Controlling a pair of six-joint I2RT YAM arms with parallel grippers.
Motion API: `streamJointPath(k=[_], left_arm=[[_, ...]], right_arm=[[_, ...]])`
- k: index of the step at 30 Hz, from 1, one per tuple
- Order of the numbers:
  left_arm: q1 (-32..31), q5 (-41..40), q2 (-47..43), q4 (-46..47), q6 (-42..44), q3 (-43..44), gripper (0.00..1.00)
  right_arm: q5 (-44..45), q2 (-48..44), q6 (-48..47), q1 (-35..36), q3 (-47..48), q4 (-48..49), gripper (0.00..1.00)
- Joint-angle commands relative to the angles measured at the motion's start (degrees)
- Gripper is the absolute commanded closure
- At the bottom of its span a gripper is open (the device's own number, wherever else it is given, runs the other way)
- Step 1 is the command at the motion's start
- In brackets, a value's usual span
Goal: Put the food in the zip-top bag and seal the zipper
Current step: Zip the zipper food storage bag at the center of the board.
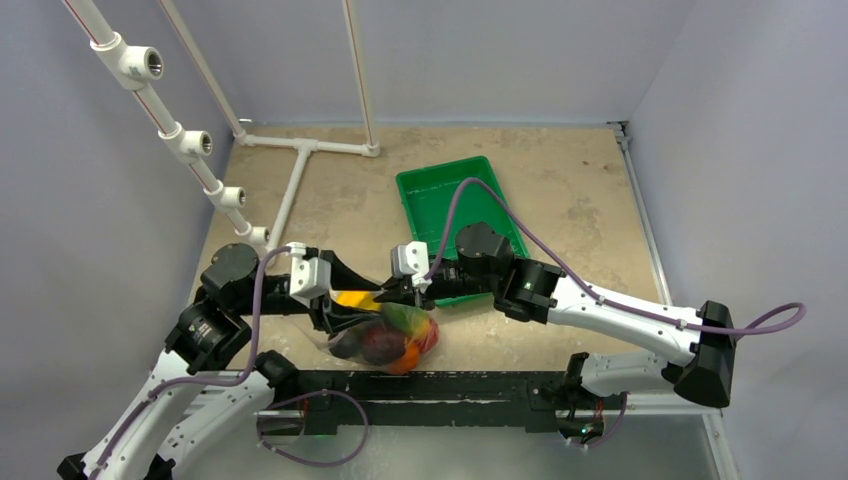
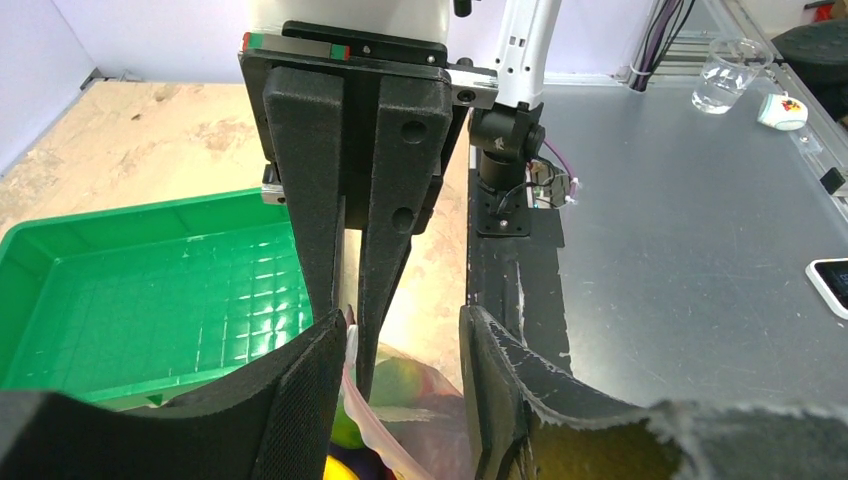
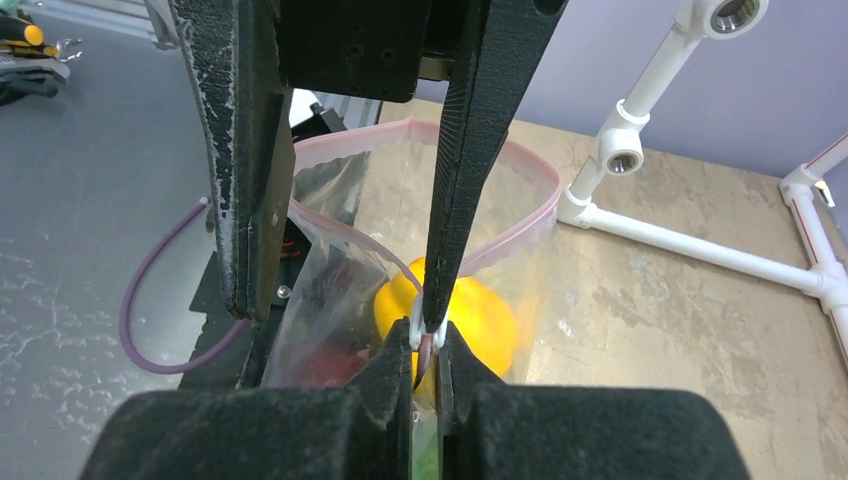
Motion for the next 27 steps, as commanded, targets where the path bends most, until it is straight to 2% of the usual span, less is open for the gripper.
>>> streamJointPath(k=[1,13,27], left_arm=[[0.28,-3.68,1.73,1.42,1.03,1.53,0.54],[0.28,-1.79,0.63,2.29,1.1,1.75,0.59],[0.31,-1.55,-0.93,4.98,-0.05,1.05,0.58]], right_arm=[[-2.73,-2.41,0.67,0.77,0.06,2.96,1.0],[-2.61,-2.67,0.76,0.69,-1.12,3.61,1.0],[-3.03,-2.32,1.04,0.77,-1.65,4.53,1.0]])
